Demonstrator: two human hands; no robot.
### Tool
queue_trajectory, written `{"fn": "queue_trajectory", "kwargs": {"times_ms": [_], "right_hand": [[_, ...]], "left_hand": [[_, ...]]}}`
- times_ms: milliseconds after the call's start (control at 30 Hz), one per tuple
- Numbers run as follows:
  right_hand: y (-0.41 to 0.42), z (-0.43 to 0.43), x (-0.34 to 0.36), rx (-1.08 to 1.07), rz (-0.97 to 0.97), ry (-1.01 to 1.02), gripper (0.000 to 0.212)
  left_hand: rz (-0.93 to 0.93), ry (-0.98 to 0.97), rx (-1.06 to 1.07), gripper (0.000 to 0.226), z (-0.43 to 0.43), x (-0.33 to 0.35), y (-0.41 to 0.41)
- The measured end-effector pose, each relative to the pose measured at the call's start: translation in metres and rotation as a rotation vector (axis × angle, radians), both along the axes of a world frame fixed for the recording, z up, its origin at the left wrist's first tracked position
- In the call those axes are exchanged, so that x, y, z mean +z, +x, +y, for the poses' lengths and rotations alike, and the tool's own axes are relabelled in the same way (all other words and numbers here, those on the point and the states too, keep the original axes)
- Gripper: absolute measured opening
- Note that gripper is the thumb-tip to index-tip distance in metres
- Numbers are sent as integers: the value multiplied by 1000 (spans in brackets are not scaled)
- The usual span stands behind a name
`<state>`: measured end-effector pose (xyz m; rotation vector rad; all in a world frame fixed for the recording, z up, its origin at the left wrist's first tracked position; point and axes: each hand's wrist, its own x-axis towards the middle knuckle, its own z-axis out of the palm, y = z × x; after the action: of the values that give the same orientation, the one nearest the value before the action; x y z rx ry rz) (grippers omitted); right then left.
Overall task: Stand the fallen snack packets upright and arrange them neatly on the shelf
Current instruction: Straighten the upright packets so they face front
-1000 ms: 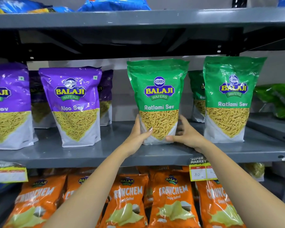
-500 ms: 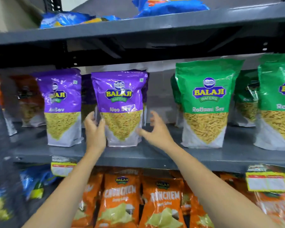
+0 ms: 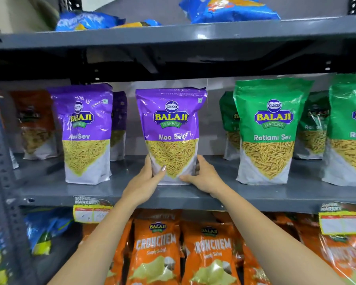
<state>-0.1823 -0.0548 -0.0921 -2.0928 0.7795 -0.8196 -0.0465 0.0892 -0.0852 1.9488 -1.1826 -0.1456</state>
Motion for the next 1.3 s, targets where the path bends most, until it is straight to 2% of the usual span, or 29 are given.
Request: {"fn": "queue_trajectory", "kwargs": {"times_ms": [67, 200, 367, 500, 633, 833, 900, 933, 967, 1033, 1100, 1133, 1200, 1300], "right_hand": [[-4, -1, 0, -14, 21, 0, 89], [-4, -5, -2, -26, -6, 51, 113], [-4, -7, -2, -4, -16, 85, 106], [-3, -9, -4, -4, -18, 85, 108], [-3, -9, -5, -20, -17, 74, 99], [-6, -3, -2, -19, -20, 71, 100], [-13, 6, 1, -14, -32, 71, 111], [-20, 12, 3, -29, -68, 82, 112], [-31, 18, 5, -59, -142, 84, 105], [-61, 24, 5, -183, -383, 0, 63], [-101, 20, 8, -412, -618, -145, 26], [-121, 12, 10, -527, -718, -195, 22], [-156, -12, 13, -672, -792, -192, 31], [-186, -54, 10, -680, -540, 11, 53]], "left_hand": [[-30, -3, -19, 65, 1, -1, -1], [-46, 3, -23, 63, 3, -2, -2], [-65, 2, -13, 64, 5, -4, -1], [-69, -3, -14, 64, 7, -3, -2], [-70, 5, -2, 65, 6, -3, -2], [-53, 3, -1, 68, -1, -10, 6], [-46, -127, 31, 71, -5, -14, 13], [-57, -252, 63, 70, -5, -17, 13], [-104, -409, 105, 64, -5, -20, 11], [-277, -762, 182, 47, -4, -27, -7], [-376, -945, 109, 36, -11, -31, -44], [-361, -935, -11, 35, -18, -31, -68], [-219, -761, -250, 38, -36, -26, -115], [121, -383, -421, 64, -64, -11, -170]]}}
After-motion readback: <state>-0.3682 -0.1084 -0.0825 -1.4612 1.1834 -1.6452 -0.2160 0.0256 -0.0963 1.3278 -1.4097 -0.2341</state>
